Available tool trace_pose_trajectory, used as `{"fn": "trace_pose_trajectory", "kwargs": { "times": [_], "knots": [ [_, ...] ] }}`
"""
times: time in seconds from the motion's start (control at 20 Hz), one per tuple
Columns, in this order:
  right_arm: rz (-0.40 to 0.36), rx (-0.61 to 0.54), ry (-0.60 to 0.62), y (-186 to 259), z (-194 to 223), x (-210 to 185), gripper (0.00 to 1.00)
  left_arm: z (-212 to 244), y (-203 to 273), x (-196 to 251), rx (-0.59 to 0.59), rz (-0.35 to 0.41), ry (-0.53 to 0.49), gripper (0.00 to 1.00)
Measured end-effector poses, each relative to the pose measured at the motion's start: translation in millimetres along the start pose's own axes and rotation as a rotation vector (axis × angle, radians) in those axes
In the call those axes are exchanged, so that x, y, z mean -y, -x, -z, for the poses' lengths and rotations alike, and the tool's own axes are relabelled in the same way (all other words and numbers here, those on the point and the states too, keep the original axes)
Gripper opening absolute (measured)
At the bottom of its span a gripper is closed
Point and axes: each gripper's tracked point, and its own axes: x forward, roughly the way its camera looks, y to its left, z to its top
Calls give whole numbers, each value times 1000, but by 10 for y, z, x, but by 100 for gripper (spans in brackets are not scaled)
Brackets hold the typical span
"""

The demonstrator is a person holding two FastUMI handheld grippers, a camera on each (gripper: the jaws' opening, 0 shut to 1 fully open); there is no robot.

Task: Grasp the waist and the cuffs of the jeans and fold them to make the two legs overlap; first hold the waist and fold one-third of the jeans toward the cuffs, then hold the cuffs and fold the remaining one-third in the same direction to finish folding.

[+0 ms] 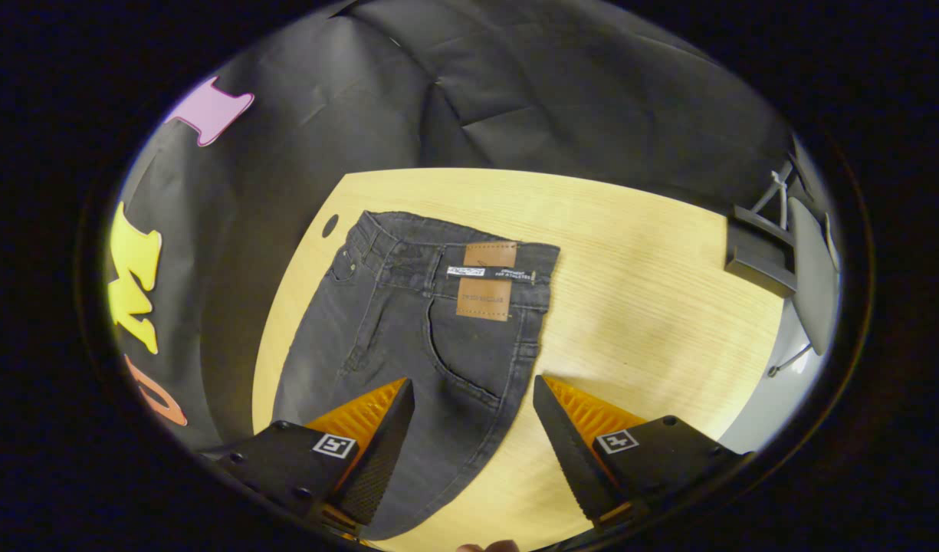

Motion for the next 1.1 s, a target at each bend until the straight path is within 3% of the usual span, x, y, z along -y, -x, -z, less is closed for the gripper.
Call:
{"fn": "trace_pose_trajectory", "kwargs": {
  "times": [0.05, 0.4, 0.55, 0.75, 0.8, 0.85, 0.9, 0.95, 1.1],
  "knots": [
    [16, 7, 6, 9, -22, 51, 97, 22, 4, 47, -5, 30, 22, 8],
    [26, 6, 23, -149, -108, -25, 95, 4, 78, 207, -42, 96, 16, 4],
    [38, 22, 42, -250, -155, 1, 72, 16, 129, 288, -51, 109, 23, 4],
    [48, 51, 11, -251, -188, 164, 15, 50, 188, 429, -65, 132, 58, 4],
    [38, 46, 0, -262, -179, 181, 19, 58, 204, 457, -67, 137, 59, 4],
    [29, 52, -16, -260, -220, 173, 7, 68, 206, 493, -73, 140, 56, 4],
    [18, 44, -37, -267, -210, 172, 6, 64, 227, 520, -78, 144, 52, 4],
    [-6, 40, -60, -272, -200, 130, 0, 76, 254, 575, -83, 154, 49, 4],
    [-108, 35, -113, -97, -281, 41, 1, 44, 346, 792, -93, 196, 67, 4]
  ]
}}
